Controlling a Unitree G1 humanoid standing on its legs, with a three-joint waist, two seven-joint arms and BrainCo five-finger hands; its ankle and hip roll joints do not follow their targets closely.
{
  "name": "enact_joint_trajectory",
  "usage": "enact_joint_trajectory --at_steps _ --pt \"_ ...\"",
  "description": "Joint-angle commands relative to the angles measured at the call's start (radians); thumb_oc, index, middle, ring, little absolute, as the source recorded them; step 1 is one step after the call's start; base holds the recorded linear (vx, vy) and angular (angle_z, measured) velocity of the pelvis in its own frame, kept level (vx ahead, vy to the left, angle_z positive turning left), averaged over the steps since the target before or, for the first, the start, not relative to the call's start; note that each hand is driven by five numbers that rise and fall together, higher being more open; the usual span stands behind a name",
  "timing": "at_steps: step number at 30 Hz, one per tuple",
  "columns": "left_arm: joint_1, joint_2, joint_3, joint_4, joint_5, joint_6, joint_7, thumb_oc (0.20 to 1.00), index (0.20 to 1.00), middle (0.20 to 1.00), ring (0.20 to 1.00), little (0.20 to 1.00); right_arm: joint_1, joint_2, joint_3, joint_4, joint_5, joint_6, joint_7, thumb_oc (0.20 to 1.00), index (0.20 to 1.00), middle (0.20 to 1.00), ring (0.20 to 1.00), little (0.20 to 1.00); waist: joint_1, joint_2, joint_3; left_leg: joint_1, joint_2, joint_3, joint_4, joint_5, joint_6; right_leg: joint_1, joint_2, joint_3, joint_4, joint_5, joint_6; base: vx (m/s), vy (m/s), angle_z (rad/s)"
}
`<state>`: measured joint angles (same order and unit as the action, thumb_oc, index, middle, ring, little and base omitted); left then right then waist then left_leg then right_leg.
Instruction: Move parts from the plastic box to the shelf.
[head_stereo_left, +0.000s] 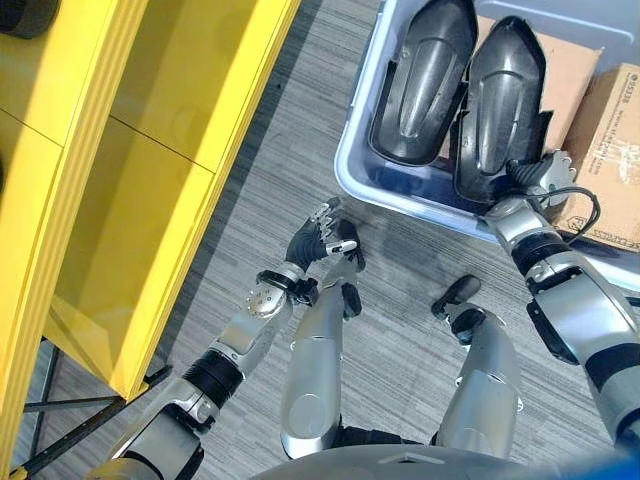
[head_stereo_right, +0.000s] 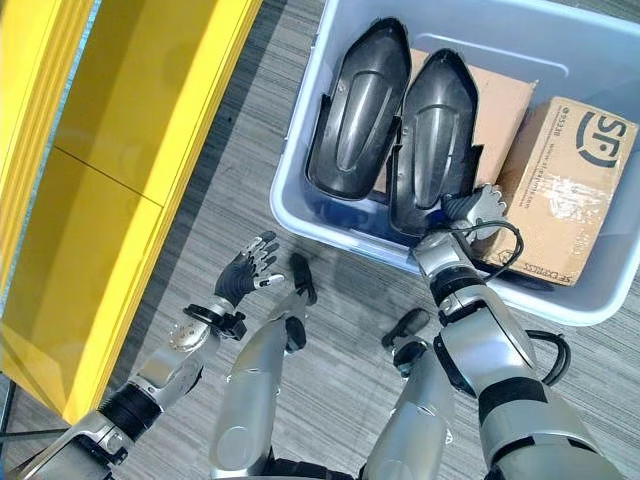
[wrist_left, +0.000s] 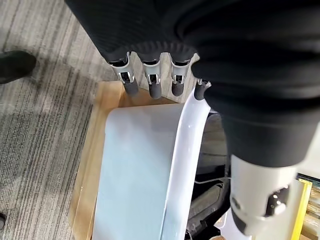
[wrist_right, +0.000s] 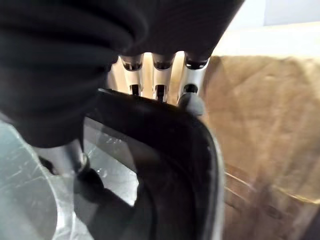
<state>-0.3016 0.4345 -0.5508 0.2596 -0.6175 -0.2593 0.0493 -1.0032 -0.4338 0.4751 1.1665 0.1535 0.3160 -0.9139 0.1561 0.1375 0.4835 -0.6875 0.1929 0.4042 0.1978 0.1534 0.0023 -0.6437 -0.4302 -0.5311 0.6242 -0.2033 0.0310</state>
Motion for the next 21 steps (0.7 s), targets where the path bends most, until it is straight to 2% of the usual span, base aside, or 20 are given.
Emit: enact_joint_trajectory --at_steps 1,6,8,11,13,21 --pt "-0.03 -0.037 -0.028 -0.018 0.01 -0.085 -0.007 1.0 1.0 1.0 1.0 1.0 0.192 0.054 -0.071 0.106 0.124 0.007 0.0 0.2 0.2 0.2 0.2 0.2 0.025 0.06 0.037 -0.012 0.052 0.014 0.089 -0.106 -0.097 -0.069 -0.042 0.056 -0.022 0.111 0.112 0.0 0.0 0.0" --pt "-0.019 -0.048 -0.03 0.013 -0.011 -0.119 -0.017 1.0 1.0 1.0 1.0 1.0 0.229 0.055 -0.086 0.086 0.125 -0.05 -0.042 0.2 0.2 0.2 0.2 0.2 0.006 0.052 0.037 0.006 0.057 0.023 0.085 -0.111 -0.097 -0.058 -0.031 0.065 -0.035 0.111 0.11 -0.01 -0.008 -0.01" --pt "-0.011 -0.047 -0.028 0.01 -0.008 -0.131 -0.005 1.0 1.0 1.0 1.0 1.0 0.254 0.051 -0.101 0.071 0.144 -0.124 -0.064 0.2 0.2 0.2 0.2 0.2 -0.005 0.048 0.037 0.029 0.056 0.026 0.079 -0.114 -0.095 -0.042 -0.02 0.073 -0.039 0.105 0.106 -0.01 -0.018 -0.01" --pt "-0.004 -0.038 -0.021 0.002 -0.011 -0.124 -0.008 1.0 1.0 1.0 1.0 1.0 0.258 0.041 -0.119 0.063 0.117 -0.174 -0.066 0.2 0.2 0.2 0.2 0.2 -0.009 0.046 0.037 0.052 0.054 0.024 0.076 -0.116 -0.094 -0.022 -0.012 0.078 -0.041 0.1 0.103 0.0 -0.031 -0.05" --pt "0.003 -0.026 -0.018 0.002 -0.013 -0.122 -0.025 1.0 1.0 1.0 1.0 1.0 0.235 0.011 -0.126 0.052 0.078 -0.232 -0.101 0.2 0.2 0.2 0.2 0.2 -0.01 0.046 0.037 0.08 0.052 0.02 0.071 -0.118 -0.094 0.0 -0.007 0.08 -0.042 0.096 0.1 -0.01 -0.052 -0.11" --pt "0.05 0.047 0.029 -0.033 -0.039 -0.094 -0.095 1.0 1.0 1.0 1.0 1.0 0.155 -0.111 -0.164 -0.002 -0.022 -0.292 -0.105 0.2 0.2 0.2 0.2 0.2 -0.012 0.027 0.037 0.216 0.049 0.006 0.063 -0.136 -0.088 0.131 0.026 0.081 -0.073 0.083 0.097 0.0 -0.071 -0.05"
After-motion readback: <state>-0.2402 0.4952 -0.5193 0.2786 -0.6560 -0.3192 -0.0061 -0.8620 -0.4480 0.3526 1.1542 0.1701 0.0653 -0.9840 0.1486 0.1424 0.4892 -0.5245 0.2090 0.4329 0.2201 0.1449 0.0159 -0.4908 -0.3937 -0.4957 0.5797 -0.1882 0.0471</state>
